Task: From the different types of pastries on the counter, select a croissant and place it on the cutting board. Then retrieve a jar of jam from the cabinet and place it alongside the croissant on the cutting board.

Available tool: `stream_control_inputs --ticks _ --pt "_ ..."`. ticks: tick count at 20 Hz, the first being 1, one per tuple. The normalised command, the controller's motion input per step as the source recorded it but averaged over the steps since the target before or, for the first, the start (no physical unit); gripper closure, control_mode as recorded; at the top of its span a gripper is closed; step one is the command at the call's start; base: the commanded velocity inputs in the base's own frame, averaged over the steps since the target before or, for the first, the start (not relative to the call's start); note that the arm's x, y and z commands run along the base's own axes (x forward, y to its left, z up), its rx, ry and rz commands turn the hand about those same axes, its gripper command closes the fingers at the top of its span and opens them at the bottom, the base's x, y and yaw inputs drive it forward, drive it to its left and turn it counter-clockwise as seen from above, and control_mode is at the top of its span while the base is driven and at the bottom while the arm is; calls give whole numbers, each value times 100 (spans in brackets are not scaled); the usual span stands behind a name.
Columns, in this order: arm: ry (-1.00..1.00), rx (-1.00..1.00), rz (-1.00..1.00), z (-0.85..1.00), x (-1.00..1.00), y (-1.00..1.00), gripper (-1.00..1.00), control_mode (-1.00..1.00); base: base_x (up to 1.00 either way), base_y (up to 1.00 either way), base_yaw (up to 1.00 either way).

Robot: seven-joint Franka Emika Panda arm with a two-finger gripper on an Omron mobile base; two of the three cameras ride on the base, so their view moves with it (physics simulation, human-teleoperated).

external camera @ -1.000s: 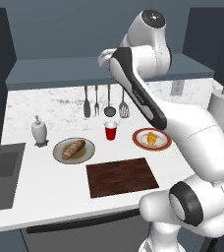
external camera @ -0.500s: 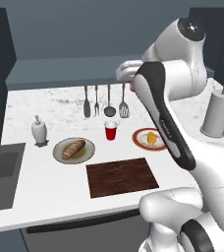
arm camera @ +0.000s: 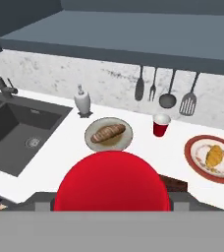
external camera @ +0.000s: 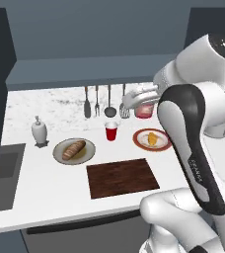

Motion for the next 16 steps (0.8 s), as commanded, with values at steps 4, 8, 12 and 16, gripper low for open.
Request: stream_control_inputs --ticks 4,8,12,16 --pt "0 -1 59 -73 -21 2 100 -100 0 0 0" --pt "0 0 52 -76 6 12 100 -100 0 0 0" --pt "0 0 37 -70 11 69 100 -100 0 0 0" --pt "0 0 39 -58 8 11 100 -100 0 0 0"
